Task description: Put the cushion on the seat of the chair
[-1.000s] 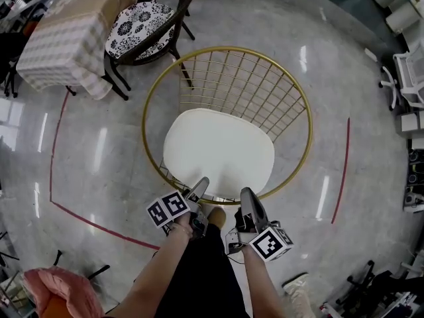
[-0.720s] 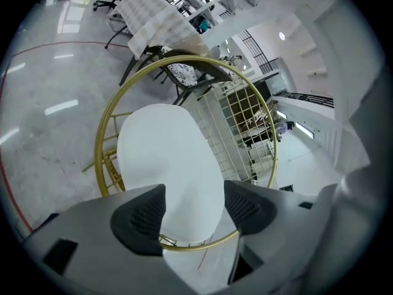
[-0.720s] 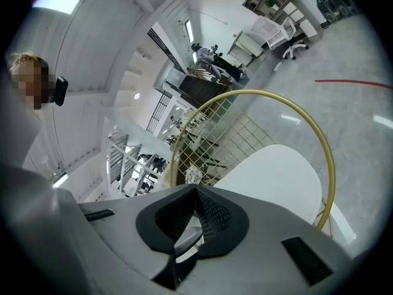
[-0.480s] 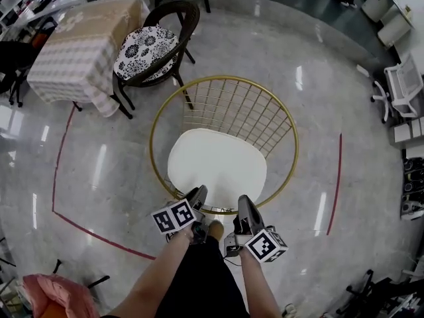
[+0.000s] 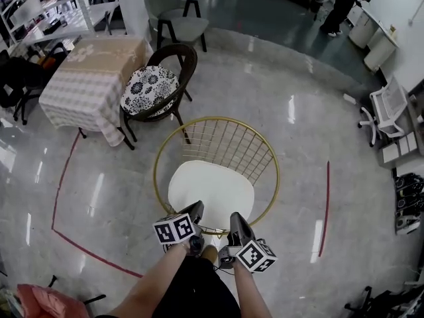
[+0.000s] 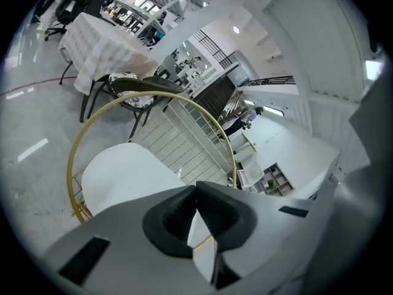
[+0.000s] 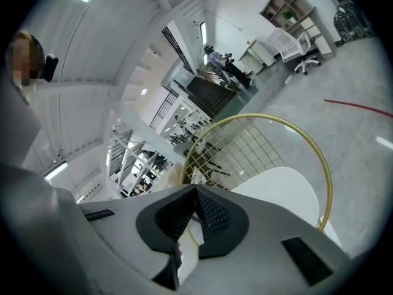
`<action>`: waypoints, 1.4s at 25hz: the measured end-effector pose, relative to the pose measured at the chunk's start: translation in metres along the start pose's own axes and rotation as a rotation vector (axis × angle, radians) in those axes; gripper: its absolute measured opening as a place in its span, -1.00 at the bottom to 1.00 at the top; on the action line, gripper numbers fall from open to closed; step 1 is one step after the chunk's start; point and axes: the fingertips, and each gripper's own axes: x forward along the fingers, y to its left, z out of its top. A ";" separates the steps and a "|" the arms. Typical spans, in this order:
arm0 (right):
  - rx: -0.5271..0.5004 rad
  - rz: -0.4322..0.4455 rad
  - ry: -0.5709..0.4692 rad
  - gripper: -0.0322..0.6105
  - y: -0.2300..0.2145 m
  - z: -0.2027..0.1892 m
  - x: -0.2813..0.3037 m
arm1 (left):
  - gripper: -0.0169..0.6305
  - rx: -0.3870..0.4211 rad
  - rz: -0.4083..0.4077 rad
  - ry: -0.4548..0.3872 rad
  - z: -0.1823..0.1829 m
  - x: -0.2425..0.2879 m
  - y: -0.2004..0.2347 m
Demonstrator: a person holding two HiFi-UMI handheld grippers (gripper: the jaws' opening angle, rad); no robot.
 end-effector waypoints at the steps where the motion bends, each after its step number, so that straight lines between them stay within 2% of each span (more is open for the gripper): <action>1: -0.001 0.003 -0.001 -0.94 0.005 0.002 -0.002 | -0.90 0.011 -0.006 -0.001 0.002 -0.004 -0.005; 7: -0.001 -0.012 -0.013 -0.94 0.020 0.013 -0.014 | -0.90 0.019 -0.072 -0.011 0.012 -0.020 -0.046; 14: -0.057 -0.016 -0.052 -0.94 0.045 0.031 -0.035 | -0.90 0.168 -0.134 -0.034 0.017 -0.050 -0.090; 19: -0.095 0.026 -0.108 -0.94 0.071 0.048 -0.051 | -0.90 0.256 -0.194 -0.056 0.017 -0.072 -0.115; 23: -0.159 0.051 -0.168 -0.94 0.089 0.065 -0.061 | -0.90 0.315 -0.241 -0.082 0.021 -0.087 -0.137; 28: -0.254 0.075 -0.209 -0.94 0.112 0.080 -0.065 | -0.90 0.423 -0.262 -0.130 0.029 -0.103 -0.155; 31: -0.267 0.088 -0.233 -0.95 0.119 0.087 -0.067 | -0.90 0.446 -0.280 -0.158 0.033 -0.110 -0.161; 35: -0.297 0.097 -0.252 -0.95 0.126 0.090 -0.070 | -0.90 0.467 -0.259 -0.194 0.039 -0.118 -0.157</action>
